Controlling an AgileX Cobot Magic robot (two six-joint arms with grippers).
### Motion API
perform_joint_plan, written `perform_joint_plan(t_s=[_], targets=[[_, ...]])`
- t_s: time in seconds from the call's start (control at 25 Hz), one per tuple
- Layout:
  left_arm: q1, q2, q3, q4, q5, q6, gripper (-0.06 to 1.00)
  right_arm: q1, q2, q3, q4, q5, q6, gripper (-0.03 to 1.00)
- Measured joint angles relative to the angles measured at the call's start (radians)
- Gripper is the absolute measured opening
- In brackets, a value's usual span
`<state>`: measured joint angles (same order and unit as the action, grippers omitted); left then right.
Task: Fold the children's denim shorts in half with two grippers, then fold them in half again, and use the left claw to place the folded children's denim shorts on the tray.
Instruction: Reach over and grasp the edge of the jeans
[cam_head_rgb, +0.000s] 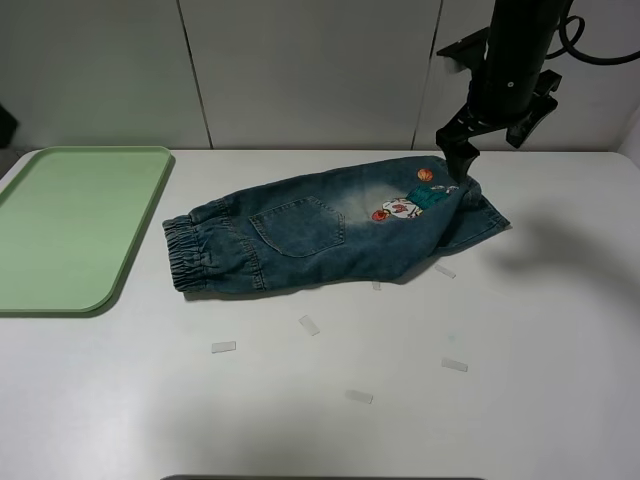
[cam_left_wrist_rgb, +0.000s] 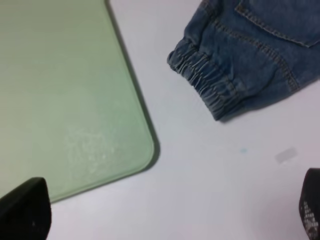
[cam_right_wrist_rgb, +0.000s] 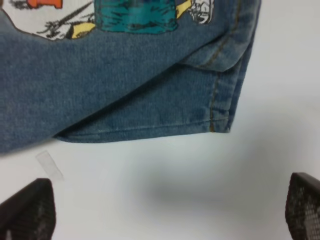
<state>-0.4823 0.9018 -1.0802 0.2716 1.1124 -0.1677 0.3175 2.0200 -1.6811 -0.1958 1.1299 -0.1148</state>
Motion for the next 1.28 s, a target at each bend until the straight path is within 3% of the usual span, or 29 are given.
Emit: perform_joint_plan(t_s=[0.2, 0.64, 1.04, 1.28], targets=[[0.000, -0.240, 0.103, -0.002, 0.068, -0.008, 0.99, 0.000, -0.013, 0.000, 0.031, -0.007, 0.000, 0.69], [0.000, -0.701, 0.327, -0.083, 0.076, -0.042, 0.99, 0.000, -0.013, 0.000, 0.062, -0.025, 0.001, 0.69], [0.000, -0.815, 0.450, -0.126, 0.025, -0.034, 0.99, 0.000, -0.013, 0.000, 0.070, -0.060, 0.013, 0.69], [0.000, -0.814, 0.574, -0.283, -0.038, 0.064, 0.99, 0.000, -0.013, 0.000, 0.070, -0.062, 0.016, 0.69]])
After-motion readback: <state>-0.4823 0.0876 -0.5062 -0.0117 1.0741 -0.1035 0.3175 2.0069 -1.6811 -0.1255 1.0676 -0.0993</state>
